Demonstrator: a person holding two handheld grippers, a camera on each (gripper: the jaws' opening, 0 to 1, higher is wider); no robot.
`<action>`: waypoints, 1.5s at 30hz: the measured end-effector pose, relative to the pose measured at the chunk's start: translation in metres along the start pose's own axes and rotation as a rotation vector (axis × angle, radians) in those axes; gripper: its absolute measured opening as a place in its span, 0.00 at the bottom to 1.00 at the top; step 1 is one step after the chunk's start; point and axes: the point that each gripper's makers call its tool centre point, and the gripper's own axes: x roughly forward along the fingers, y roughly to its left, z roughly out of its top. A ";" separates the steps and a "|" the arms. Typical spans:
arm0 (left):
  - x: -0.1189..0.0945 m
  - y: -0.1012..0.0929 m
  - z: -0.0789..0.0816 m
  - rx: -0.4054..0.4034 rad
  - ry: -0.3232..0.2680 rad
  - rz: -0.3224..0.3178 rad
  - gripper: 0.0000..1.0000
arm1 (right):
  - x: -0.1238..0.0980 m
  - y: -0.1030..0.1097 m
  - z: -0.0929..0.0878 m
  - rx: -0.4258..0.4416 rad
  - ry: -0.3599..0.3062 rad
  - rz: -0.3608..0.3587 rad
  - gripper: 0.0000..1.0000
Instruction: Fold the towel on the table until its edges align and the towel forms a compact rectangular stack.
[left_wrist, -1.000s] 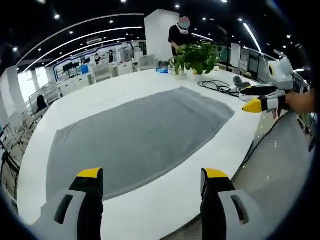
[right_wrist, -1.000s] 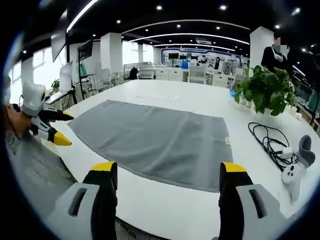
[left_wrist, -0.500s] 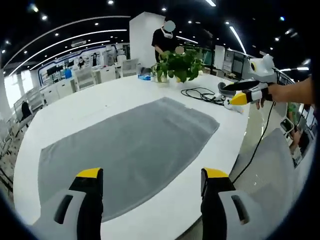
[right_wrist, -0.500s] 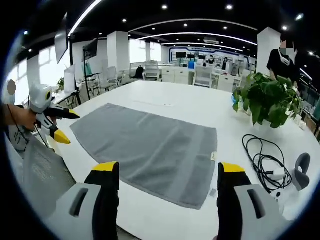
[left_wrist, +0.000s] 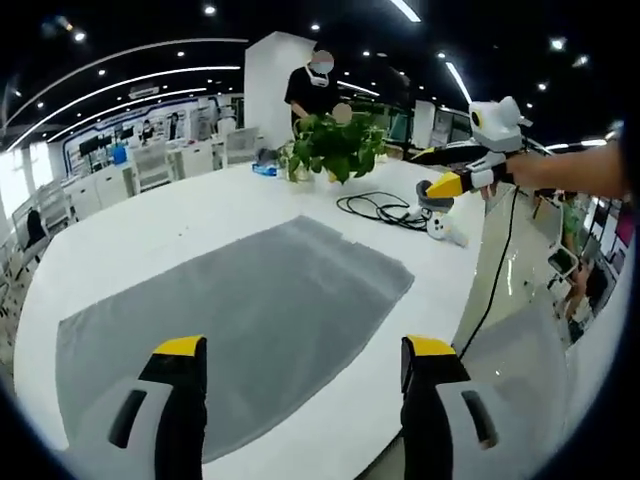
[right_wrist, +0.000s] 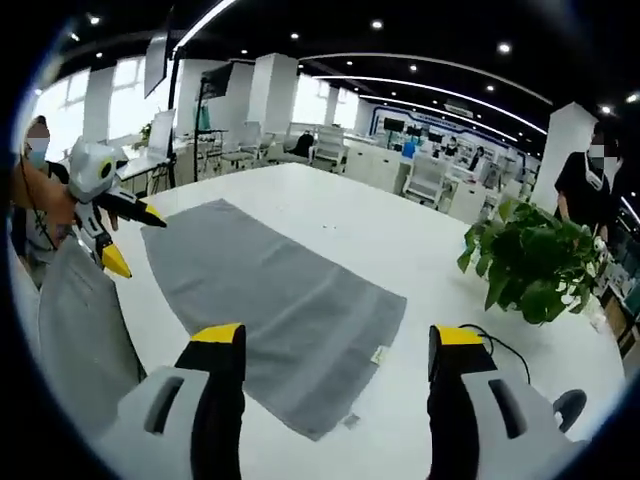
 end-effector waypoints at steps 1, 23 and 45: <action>0.002 -0.001 0.004 0.020 -0.005 -0.001 0.81 | -0.001 -0.004 0.001 0.007 -0.005 -0.003 0.74; 0.055 -0.056 0.061 0.195 -0.051 -0.117 0.78 | -0.010 -0.062 0.045 0.003 -0.026 0.024 0.66; 0.113 -0.115 0.058 0.239 0.029 -0.205 0.72 | 0.038 -0.093 0.001 0.066 0.046 0.070 0.56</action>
